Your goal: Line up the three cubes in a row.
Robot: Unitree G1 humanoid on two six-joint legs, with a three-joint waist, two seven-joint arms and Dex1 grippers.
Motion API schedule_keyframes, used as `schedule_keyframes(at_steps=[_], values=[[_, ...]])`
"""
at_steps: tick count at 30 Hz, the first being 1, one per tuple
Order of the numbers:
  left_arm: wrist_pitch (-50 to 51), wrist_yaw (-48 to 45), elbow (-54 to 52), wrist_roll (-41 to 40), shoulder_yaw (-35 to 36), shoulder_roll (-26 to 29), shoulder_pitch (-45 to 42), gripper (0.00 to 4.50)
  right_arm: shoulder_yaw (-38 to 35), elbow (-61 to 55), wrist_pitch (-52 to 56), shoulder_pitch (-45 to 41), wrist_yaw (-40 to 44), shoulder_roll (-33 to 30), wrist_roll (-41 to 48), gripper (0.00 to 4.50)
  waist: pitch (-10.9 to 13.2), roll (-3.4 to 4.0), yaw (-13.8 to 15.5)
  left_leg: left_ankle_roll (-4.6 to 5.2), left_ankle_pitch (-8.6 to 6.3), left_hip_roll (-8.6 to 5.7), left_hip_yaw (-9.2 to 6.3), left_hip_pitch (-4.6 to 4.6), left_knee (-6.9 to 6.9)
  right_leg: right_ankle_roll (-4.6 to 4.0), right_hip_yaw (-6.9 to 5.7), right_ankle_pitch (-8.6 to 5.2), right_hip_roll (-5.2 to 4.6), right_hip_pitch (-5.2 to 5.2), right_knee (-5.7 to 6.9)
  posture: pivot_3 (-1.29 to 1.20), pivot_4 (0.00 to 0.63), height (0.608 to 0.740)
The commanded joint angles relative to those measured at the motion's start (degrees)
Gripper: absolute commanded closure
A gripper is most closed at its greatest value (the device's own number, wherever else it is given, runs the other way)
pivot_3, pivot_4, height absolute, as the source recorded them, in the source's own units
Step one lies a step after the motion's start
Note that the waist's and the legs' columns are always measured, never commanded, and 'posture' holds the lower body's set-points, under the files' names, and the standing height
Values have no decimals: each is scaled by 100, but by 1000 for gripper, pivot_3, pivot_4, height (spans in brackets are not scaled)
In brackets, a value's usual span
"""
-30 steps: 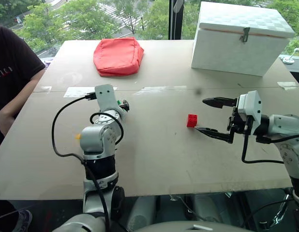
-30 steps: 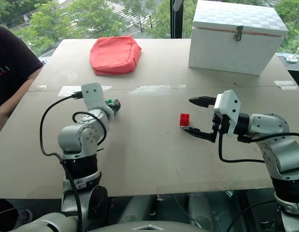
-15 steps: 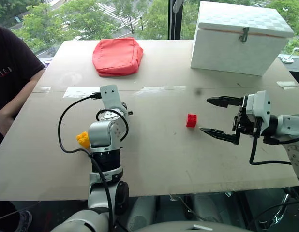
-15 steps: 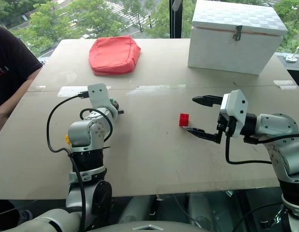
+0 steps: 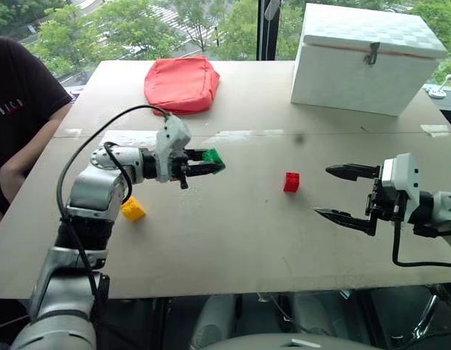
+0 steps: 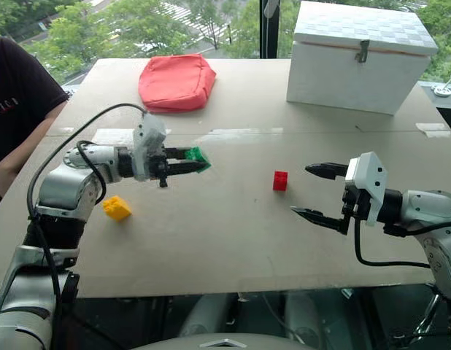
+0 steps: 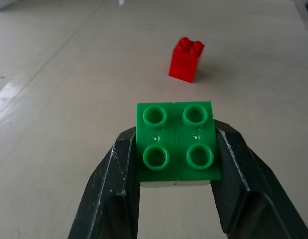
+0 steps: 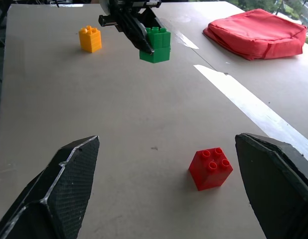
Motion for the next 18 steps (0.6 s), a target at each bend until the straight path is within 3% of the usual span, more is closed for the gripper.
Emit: schedule_keyframes(at_steps=[1,8,18], values=[[-1486,-617,1563,701,-419,-361,-800,3204,-483,-573,39,401,-318,19,134,0,1,-4,3,2,-1,-2,0,-1,1,15,-2,9,-1,1,1,0,150,740],[-2312,-836,2854,1184,-556,-1016,-1433,3204,-850,-1108,143,1052,-689,83,305,0,3,-5,-32,26,-17,6,3,-9,20,25,5,11,2,-1,1,0,150,740],[-2602,-856,3236,1405,-510,-1341,-1610,3204,-928,-1278,108,1299,-908,77,341,0,3,-5,-23,34,-22,6,4,-12,44,54,5,4,3,2,6,0,150,740]])
